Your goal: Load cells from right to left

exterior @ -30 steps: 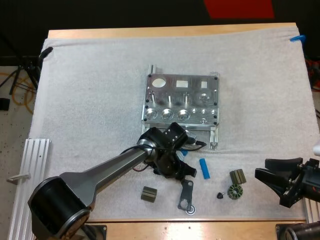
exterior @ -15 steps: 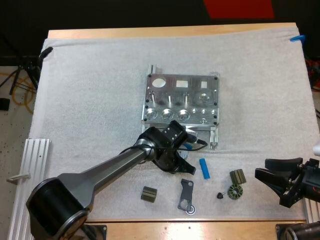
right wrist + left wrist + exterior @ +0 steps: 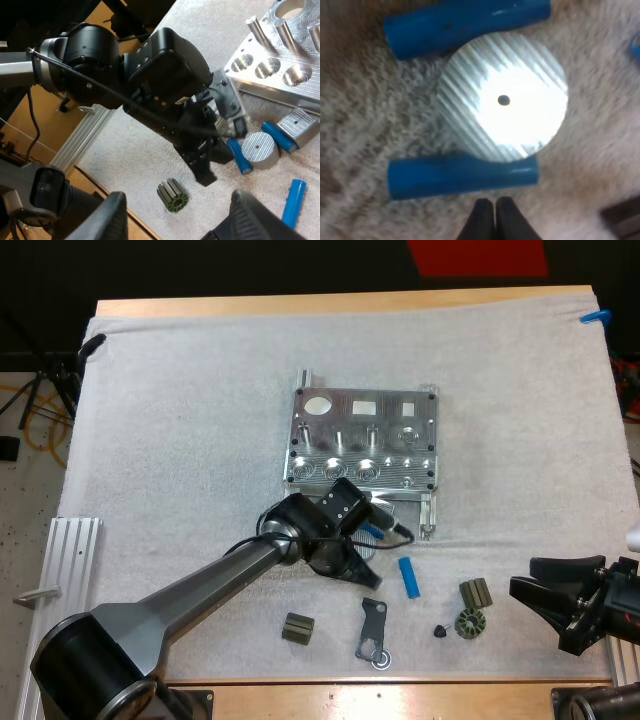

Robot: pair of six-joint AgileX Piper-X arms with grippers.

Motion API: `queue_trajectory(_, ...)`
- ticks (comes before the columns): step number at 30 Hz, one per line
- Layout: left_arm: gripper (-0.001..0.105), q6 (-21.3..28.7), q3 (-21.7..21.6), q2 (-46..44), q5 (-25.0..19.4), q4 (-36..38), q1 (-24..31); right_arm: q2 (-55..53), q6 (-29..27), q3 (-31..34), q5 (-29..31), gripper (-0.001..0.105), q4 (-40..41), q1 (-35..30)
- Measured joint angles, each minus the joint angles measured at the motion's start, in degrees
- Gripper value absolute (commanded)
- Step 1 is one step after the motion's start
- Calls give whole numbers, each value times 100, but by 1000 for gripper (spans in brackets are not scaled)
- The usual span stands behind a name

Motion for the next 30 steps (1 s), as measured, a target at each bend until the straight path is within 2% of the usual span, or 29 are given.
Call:
queue_trajectory(2, 7, 478, 0, 0, -45, 100, 0, 0, 0, 0, 0, 47, 0, 0)
queue_trajectory(5, 27, 1174, 0, 0, -123, 271, 0, 0, 0, 0, 0, 47, 0, 0)
queue_trajectory(6, 30, 1275, 0, 0, -147, 297, 0, 0, 0, 0, 0, 47, 0, 0)
queue_trajectory(7, 38, 1482, 0, 0, -182, 376, 0, 0, 0, 0, 0, 47, 0, 0)
queue_trajectory(8, 42, 1550, 0, 0, -203, 399, 0, 0, 0, 0, 0, 47, 0, 0)
queue_trajectory(10, 54, 1772, 0, 0, -401, 566, 0, 0, 0, 0, 0, 47, 0, 0)
queue_trajectory(11, 57, 1892, 0, 0, -539, 628, 0, 0, 0, 0, 0, 47, 0, 0)
queue_trajectory(14, 57, 2114, 0, 0, -840, 676, 0, 0, 0, 0, 0, 47, 0, 0)
queue_trajectory(21, 57, 2917, 0, -24, -936, 674, 0, 0, 0, 0, 0, 47, 0, 0)
queue_trajectory(26, 57, 3616, 0, -410, -709, 546, 0, 0, 0, 0, 0, 47, 0, 0)
queue_trajectory(29, 57, 4445, 0, -818, -426, 329, 0, 0, 0, 0, 0, 47, 0, 0)
queue_trajectory(30, 57, 4551, 0, -873, -392, 292, 0, 0, 0, 0, 0, 47, 0, 0)
